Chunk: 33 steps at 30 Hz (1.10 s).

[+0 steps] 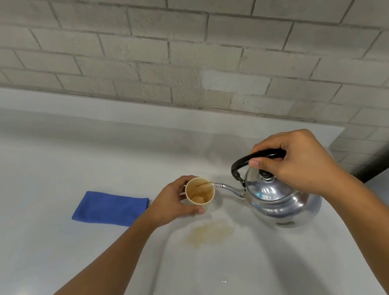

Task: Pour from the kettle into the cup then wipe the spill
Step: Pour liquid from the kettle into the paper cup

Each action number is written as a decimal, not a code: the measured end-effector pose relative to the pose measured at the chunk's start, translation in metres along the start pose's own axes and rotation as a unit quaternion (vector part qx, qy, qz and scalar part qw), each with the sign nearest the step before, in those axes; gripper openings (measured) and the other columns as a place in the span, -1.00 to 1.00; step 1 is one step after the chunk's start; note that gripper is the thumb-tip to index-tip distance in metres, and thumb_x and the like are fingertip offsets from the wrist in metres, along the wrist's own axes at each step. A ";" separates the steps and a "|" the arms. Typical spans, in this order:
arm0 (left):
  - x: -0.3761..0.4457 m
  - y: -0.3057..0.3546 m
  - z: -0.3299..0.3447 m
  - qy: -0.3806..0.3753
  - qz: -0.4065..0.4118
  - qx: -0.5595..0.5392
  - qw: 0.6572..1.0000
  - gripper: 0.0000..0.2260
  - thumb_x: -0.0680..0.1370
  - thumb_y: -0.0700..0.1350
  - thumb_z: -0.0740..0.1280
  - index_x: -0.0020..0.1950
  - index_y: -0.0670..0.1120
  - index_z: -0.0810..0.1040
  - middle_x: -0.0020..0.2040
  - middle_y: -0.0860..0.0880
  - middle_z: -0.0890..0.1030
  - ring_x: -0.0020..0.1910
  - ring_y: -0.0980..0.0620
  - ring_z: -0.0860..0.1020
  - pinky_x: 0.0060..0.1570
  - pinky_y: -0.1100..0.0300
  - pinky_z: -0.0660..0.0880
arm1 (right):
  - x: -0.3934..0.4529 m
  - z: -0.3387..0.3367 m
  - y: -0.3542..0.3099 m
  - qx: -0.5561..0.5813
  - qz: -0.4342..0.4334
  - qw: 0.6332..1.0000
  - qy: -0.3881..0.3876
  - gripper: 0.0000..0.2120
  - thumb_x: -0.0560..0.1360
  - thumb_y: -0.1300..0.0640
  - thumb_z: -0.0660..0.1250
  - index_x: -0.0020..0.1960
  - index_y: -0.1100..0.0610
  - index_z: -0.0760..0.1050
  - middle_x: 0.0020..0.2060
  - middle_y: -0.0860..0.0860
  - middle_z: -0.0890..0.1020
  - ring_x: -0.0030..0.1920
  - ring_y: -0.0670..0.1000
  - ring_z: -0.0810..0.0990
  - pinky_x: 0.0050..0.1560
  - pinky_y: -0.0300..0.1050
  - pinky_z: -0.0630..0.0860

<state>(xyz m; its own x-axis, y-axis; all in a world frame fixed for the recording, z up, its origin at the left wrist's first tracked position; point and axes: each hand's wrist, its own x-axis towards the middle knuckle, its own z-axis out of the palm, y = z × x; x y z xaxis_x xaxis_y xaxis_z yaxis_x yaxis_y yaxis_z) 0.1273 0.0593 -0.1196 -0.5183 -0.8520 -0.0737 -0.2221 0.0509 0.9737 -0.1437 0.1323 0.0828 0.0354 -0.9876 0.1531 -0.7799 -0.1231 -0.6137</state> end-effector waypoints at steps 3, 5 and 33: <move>0.000 0.000 0.000 0.000 -0.003 -0.006 1.000 -0.34 0.28 -0.09 0.73 0.30 0.20 0.56 0.23 0.15 0.68 0.24 0.11 0.65 0.10 0.35 0.56 | 0.001 -0.001 0.000 -0.010 -0.002 1.000 -0.009 -0.93 0.41 0.03 0.57 -0.12 -0.12 0.74 -0.29 -0.14 0.74 -0.29 -0.11 0.69 -0.12 0.03 0.65; 0.000 0.000 0.000 0.000 -0.005 -0.012 1.000 -0.34 0.28 -0.09 0.74 0.29 0.21 0.56 0.23 0.14 0.68 0.24 0.09 0.65 0.10 0.35 0.56 | 0.002 -0.002 0.001 -0.019 -0.005 1.000 -0.014 -0.93 0.41 0.03 0.57 -0.13 -0.12 0.74 -0.31 -0.13 0.74 -0.32 -0.11 0.67 -0.16 0.00 0.64; 0.000 -0.001 0.000 -0.005 -0.012 -0.003 1.000 -0.31 0.29 -0.15 0.73 0.33 0.11 0.55 0.21 0.14 0.68 0.21 0.11 0.66 0.09 0.36 0.56 | 0.014 -0.005 -0.006 -0.099 -0.040 0.992 -0.065 -0.92 0.42 -0.04 0.54 -0.10 -0.09 0.74 -0.35 -0.06 0.72 -0.29 0.00 0.63 -0.22 0.02 0.59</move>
<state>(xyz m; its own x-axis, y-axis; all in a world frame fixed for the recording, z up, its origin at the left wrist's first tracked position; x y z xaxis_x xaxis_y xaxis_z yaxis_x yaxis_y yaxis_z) 0.1277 0.0590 -0.1203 -0.5218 -0.8472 -0.0994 -0.2300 0.0276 0.9728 -0.1414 0.1200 0.0924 0.1734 -0.9811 0.0858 -0.8781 -0.1934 -0.4376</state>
